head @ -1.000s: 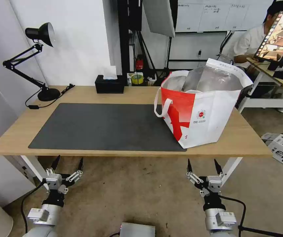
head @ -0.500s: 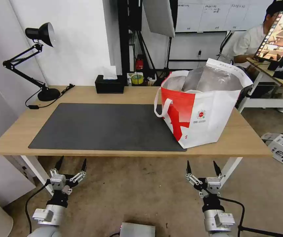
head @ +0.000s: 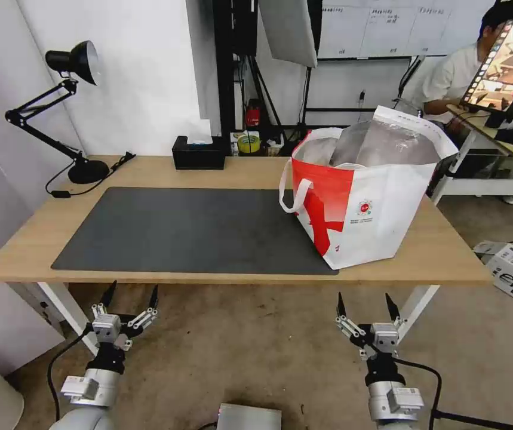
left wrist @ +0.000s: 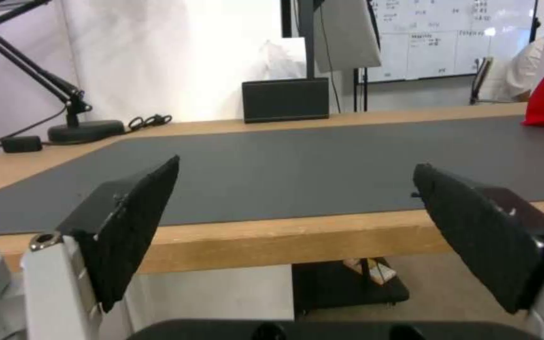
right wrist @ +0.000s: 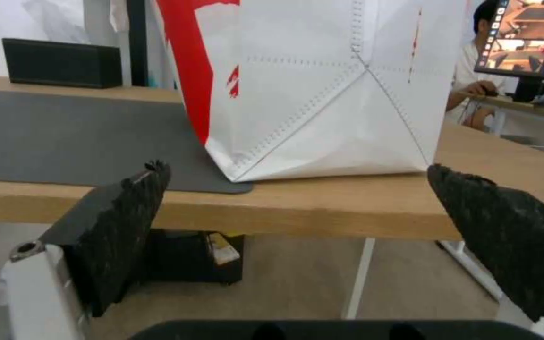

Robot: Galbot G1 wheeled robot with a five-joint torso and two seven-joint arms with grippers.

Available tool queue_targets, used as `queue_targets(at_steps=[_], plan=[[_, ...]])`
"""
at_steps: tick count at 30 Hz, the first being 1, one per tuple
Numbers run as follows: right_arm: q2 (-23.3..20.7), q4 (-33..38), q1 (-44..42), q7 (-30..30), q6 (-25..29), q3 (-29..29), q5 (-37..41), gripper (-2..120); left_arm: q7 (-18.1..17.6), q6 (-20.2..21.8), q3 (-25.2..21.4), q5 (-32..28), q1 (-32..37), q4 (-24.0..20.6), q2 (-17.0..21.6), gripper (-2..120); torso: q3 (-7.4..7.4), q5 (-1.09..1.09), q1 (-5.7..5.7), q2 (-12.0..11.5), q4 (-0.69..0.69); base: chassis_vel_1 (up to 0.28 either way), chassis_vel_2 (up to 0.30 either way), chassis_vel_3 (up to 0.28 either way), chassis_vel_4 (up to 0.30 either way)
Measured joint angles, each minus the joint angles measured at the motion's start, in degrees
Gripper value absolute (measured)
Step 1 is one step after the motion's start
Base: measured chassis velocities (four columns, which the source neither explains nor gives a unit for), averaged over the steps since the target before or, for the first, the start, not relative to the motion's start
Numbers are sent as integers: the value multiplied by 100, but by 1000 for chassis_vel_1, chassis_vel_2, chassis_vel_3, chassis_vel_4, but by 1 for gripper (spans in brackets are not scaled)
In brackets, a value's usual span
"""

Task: Pick up the trash from the table and place it into the takeout bag.

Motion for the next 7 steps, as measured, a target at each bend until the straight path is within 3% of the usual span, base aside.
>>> queue_targets(at_steps=[7], plan=[[12, -4, 1, -1, 3, 0, -9, 100, 49, 4, -118, 46, -22, -2, -54, 100, 0, 0, 0, 0, 0, 0, 0, 0, 0]])
